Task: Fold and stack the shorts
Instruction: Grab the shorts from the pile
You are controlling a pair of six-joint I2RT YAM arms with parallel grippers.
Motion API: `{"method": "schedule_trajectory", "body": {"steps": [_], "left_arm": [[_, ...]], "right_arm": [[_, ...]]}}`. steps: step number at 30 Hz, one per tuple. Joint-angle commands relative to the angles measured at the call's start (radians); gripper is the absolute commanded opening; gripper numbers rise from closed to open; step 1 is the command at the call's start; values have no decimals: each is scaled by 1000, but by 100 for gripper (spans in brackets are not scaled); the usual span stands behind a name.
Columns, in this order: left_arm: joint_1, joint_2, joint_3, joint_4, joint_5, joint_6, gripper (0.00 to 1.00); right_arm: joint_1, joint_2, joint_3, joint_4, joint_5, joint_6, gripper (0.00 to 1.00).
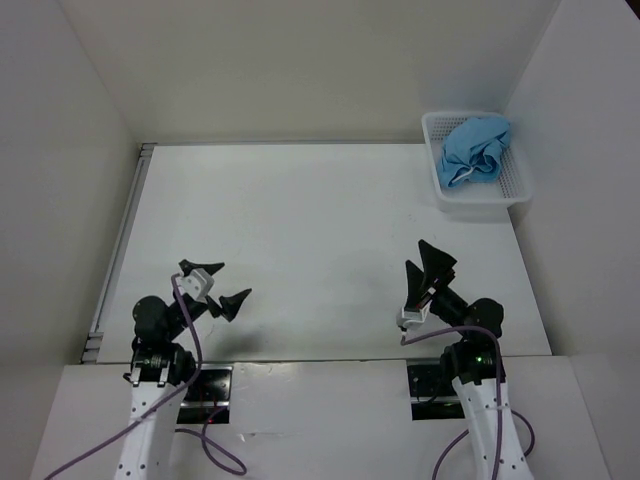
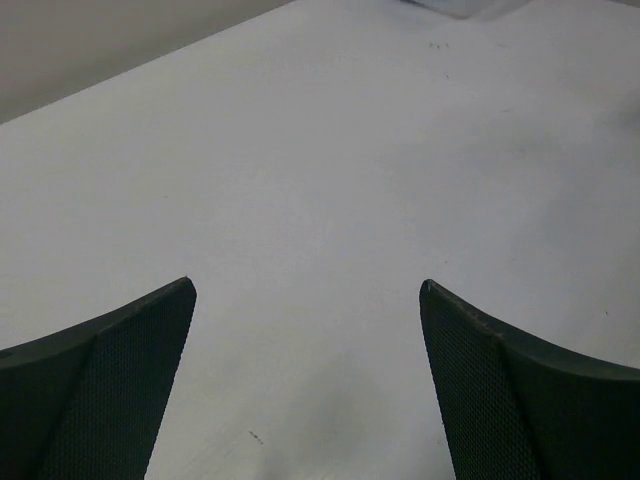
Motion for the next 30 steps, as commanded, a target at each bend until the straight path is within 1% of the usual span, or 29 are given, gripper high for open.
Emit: {"method": "schedule_trajectory", "body": {"steps": [1, 2, 3, 4, 5, 6, 7, 8, 9, 10, 11, 12, 13, 14, 15, 16, 17, 19, 20, 22, 23, 25, 29, 30], "left_arm": [[-21, 246, 133, 223, -172, 7, 99], [-33, 340, 260, 179, -207, 7, 99], [-49, 441, 344, 139, -267, 7, 99], [-62, 661, 441, 84, -296, 7, 99], [-78, 777, 550, -38, -328, 7, 99], [-107, 889, 779, -96, -402, 7, 99], [-121, 1097, 887, -148, -437, 7, 99], [-130, 1182, 986, -227, -471, 7, 99], [-130, 1256, 1073, -263, -499, 7, 99], [-144, 1355, 1188, -298, -499, 7, 99], [-157, 1388, 1222, -299, -499, 7, 99], [-170, 1416, 1250, -299, -514, 7, 99], [-203, 1463, 1272, -277, -592, 7, 99], [-216, 1491, 1330, -277, -593, 7, 99], [-227, 1546, 1367, -327, -564, 7, 99], [-237, 1571, 1396, -340, -548, 7, 99], [-237, 1591, 1420, -340, -548, 7, 99], [-248, 1642, 1467, -354, -548, 7, 99], [-259, 1659, 1482, -365, -536, 7, 99], [-259, 1708, 1535, -403, -527, 7, 99], [-259, 1721, 1554, -414, -527, 7, 99], [-259, 1758, 1600, -440, -504, 7, 99], [-282, 1769, 1600, -460, -493, 7, 99], [-282, 1769, 1600, -460, -493, 7, 99]], "right_arm": [[5, 114, 121, 184, -4, -105, 98], [5, 184, 172, 183, 9, -96, 98], [14, 373, 290, 201, 45, -4, 98], [14, 482, 367, 217, 77, 48, 98], [14, 592, 456, 199, 122, 114, 98], [40, 825, 659, 176, 251, 303, 98], [50, 945, 770, 148, 338, 419, 98], [50, 1058, 881, 105, 431, 549, 98], [50, 1172, 1102, 85, 531, 681, 98], [18, 1384, 1212, 56, 699, 904, 100], [-11, 1483, 1322, -64, 734, 994, 100], [-45, 1577, 1554, -146, 734, 1077, 100], [-115, 1668, 1657, -220, 719, 1157, 100], [-146, 1823, 1839, -340, 676, 1314, 100], [-192, 1892, 1915, -385, 649, 1378, 100], [-208, 1994, 1966, -407, 629, 1483, 100], [-217, 2019, 2001, -407, 638, 1518, 97], [-217, 2067, 2014, -384, 702, 1556, 97], [-217, 2122, 2040, -384, 764, 1605, 97], [-228, 2173, 2058, -398, 794, 1664, 97], [-228, 2210, 2058, -409, 812, 1682, 97], [-228, 2234, 2058, -409, 823, 1691, 97], [-228, 2256, 1973, -438, 794, 1716, 96], [-228, 2267, 1954, -447, 782, 1730, 93]]}}
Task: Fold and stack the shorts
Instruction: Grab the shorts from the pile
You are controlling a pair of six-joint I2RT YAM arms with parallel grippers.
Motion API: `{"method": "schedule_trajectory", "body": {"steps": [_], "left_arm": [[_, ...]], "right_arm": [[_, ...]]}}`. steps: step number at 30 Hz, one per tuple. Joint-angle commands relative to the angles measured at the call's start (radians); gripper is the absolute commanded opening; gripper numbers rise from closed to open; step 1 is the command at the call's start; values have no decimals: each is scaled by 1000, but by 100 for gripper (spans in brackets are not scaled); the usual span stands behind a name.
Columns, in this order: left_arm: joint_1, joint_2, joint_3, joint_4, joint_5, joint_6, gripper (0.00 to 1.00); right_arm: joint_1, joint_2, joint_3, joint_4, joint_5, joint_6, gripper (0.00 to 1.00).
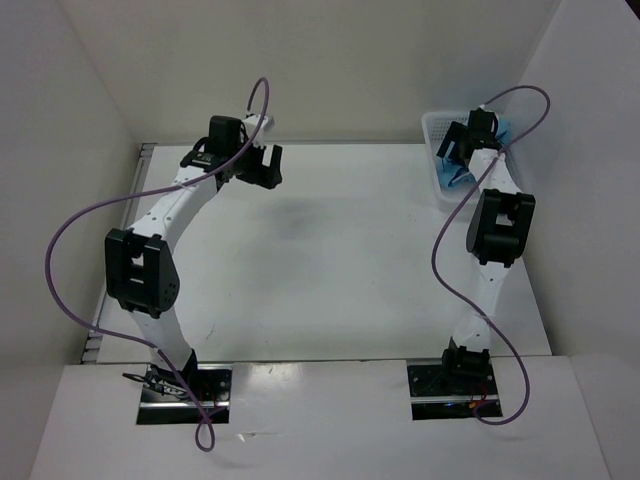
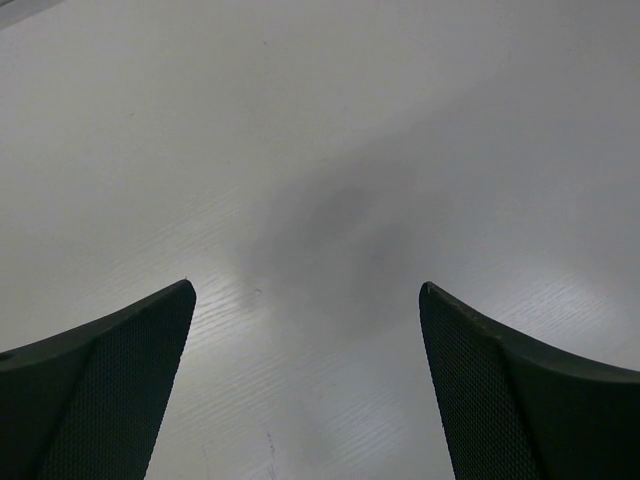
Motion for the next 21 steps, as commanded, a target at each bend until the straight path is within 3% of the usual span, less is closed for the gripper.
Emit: {"method": "schedule_trajectory", "body": {"steps": [1, 8, 12, 15, 16, 18, 19, 21], "left_arm": [[-25, 14, 38, -26, 26, 4, 99], [-25, 35, 38, -26, 35, 4, 99], [-25, 35, 48, -26, 35, 4, 99], [-25, 45, 57, -26, 35, 4, 99], [-25, 45, 66, -26, 35, 4, 99], [-25, 45, 66, -26, 35, 4, 99], [-25, 45, 75, -26, 35, 4, 99], [-25, 45, 84, -26, 35, 4, 99]], "right_arm": [[9, -23, -44, -3, -8, 82, 91], [9, 9, -87, -21, 3, 109, 83], [9, 18, -98, -21, -3, 120, 70], [9, 40, -87, -12, -4, 120, 46], [9, 40, -87, -3, -4, 120, 32], [9, 40, -78, -3, 10, 110, 17], [9, 40, -64, 6, 24, 109, 5], [9, 40, -34, 6, 64, 76, 0]]}}
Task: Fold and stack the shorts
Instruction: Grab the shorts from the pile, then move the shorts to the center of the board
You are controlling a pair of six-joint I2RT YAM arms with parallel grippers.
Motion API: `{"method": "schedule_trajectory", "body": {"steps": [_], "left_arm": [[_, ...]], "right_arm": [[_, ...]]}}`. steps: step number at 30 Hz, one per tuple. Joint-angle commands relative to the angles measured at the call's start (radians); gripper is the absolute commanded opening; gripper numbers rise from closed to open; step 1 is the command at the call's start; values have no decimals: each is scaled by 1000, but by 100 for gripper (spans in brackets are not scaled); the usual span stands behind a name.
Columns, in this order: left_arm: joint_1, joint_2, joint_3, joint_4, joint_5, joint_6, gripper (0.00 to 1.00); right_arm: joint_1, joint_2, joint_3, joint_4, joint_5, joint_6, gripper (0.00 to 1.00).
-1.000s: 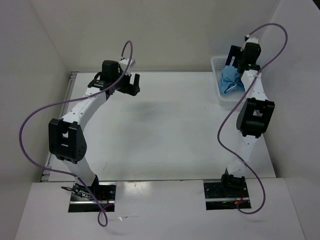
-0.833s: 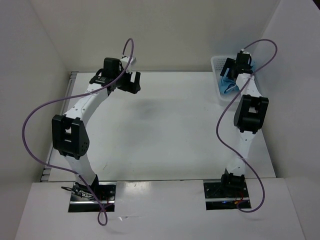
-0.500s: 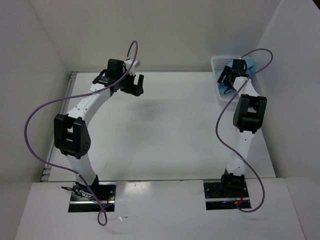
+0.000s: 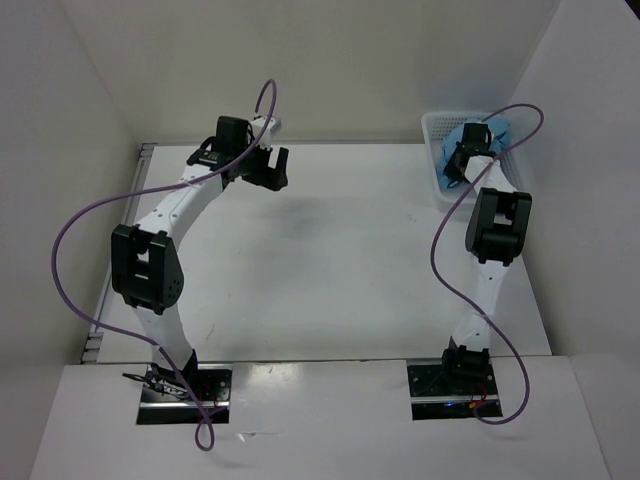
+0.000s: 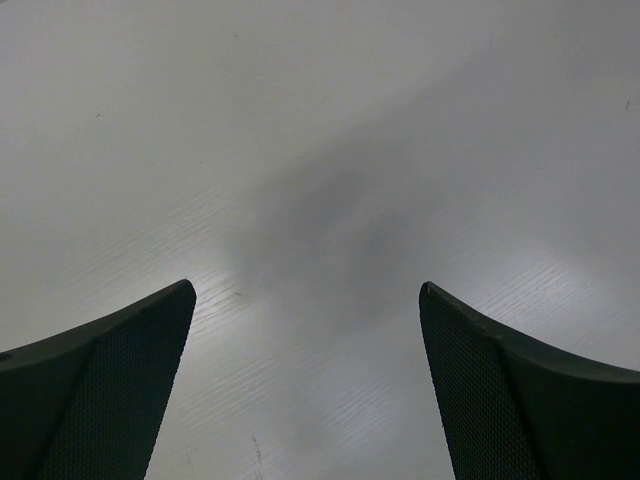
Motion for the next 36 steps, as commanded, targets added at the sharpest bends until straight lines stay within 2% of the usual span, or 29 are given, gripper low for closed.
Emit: {"method": "schedule_trajectory", "body": {"steps": [1, 6, 12, 17, 18, 23, 26, 32, 33, 34, 35, 36], "left_arm": [[0, 16, 52, 11, 17, 4, 99], [0, 16, 63, 20, 17, 4, 99], [0, -16, 72, 45, -3, 4, 99], [0, -70, 72, 92, -14, 4, 99], [10, -70, 72, 93, -14, 4, 99], [62, -119, 104, 113, -3, 4, 99], [91, -147, 118, 125, -46, 4, 99], [122, -236, 103, 134, -101, 4, 99], [122, -265, 86, 134, -117, 4, 99], [122, -282, 65, 134, -126, 4, 99], [132, -312, 19, 134, -126, 4, 99], [144, -328, -3, 134, -126, 4, 99]], "right_arm": [[5, 6, 66, 32, 61, -40, 0], [5, -67, 155, 52, 41, -117, 0], [5, -244, 310, 74, -14, -152, 0], [51, -348, 572, 108, -60, -214, 0], [65, -359, 678, 108, -71, -214, 0], [223, -298, 1018, -13, -148, -235, 0], [321, -253, 1216, -86, -204, -246, 0], [377, -212, 1192, -274, -316, -142, 0], [386, -183, 1192, -305, -347, -128, 4], [386, -166, 1192, -375, -362, -114, 17], [386, -145, 1209, -421, -387, -114, 36], [386, -93, 1219, -475, -474, -128, 77]]}}
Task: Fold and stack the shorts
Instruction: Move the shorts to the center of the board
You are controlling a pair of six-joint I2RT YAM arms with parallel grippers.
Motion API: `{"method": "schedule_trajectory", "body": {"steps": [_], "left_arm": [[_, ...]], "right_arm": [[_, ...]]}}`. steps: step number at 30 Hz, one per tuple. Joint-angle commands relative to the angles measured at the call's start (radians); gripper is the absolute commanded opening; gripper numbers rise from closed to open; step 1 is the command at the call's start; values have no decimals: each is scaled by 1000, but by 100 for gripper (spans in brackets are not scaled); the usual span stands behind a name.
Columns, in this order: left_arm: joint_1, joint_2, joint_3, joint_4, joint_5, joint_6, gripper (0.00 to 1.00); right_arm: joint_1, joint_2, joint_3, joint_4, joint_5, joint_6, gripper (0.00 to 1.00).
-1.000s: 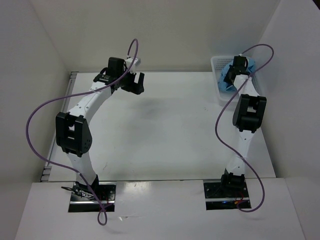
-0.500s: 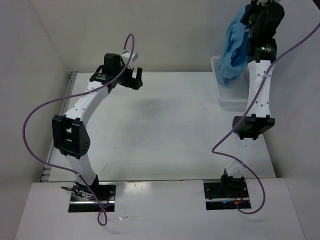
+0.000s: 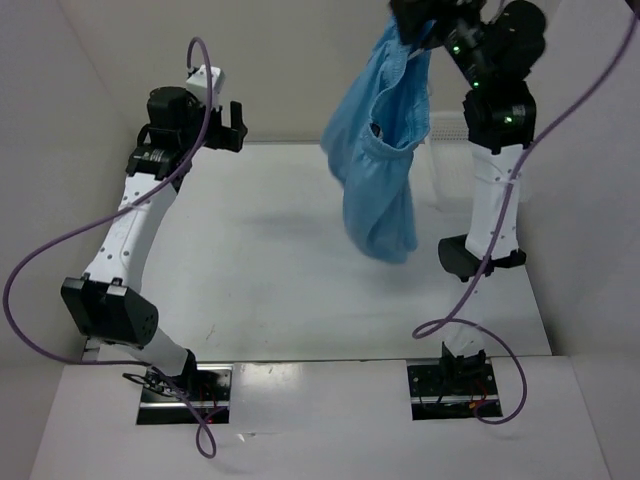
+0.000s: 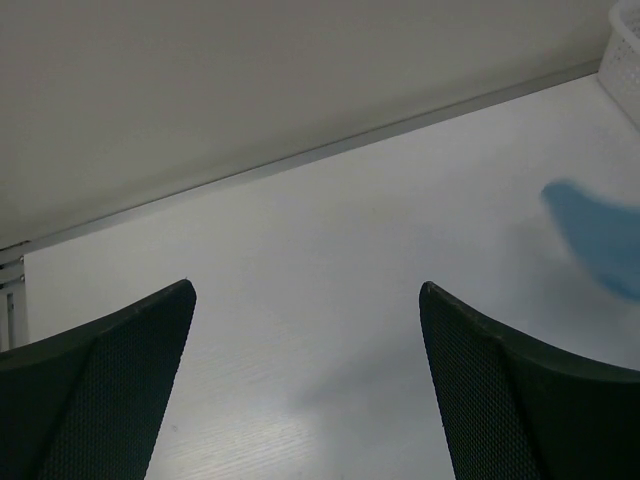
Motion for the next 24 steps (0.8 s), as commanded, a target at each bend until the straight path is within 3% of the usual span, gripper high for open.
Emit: {"method": "schedule_trajectory", "body": {"steps": [1, 3, 4, 6, 8, 11, 14, 15, 16, 17, 18, 19, 21, 24], "left_arm": [[17, -87, -75, 23, -25, 4, 99], [44, -117, -122, 12, -15, 4, 99], [44, -118, -136, 12, -14, 4, 99], [44, -147, -174, 1, 11, 4, 99], [44, -159, -200, -9, 36, 4, 99], [44, -179, -257, -31, 93, 4, 99], [44, -190, -321, -40, 119, 4, 99], [34, -190, -340, -40, 131, 4, 99], [34, -190, -358, -40, 143, 4, 99], [34, -190, -378, -51, 160, 4, 99], [12, -190, -419, -51, 197, 4, 99], [0, -170, -435, -63, 214, 4, 99], [-35, -103, -444, -97, 281, 4, 99], [-35, -6, -392, -138, 375, 4, 99]], "right_arm": [[12, 160, -3, -371, -174, 7, 89], [23, 232, -3, -504, -234, -47, 97], [23, 219, -81, -509, -252, -47, 99], [38, 210, -66, -509, -253, -75, 99], [73, 210, -8, -613, -207, -119, 99], [89, 112, -130, -636, -178, -135, 99], [89, -78, -390, -626, -142, -158, 99], [89, -156, -652, -610, -142, -171, 99], [89, -359, -831, -578, -132, -193, 99], [102, -489, -1030, -441, -113, -213, 99], [154, -613, -1368, -364, -89, -242, 99], [200, -802, -1481, -234, -11, -298, 99], [303, -846, -1607, -164, 51, -346, 99], [223, -606, -1502, -104, 5, -293, 99]]}}
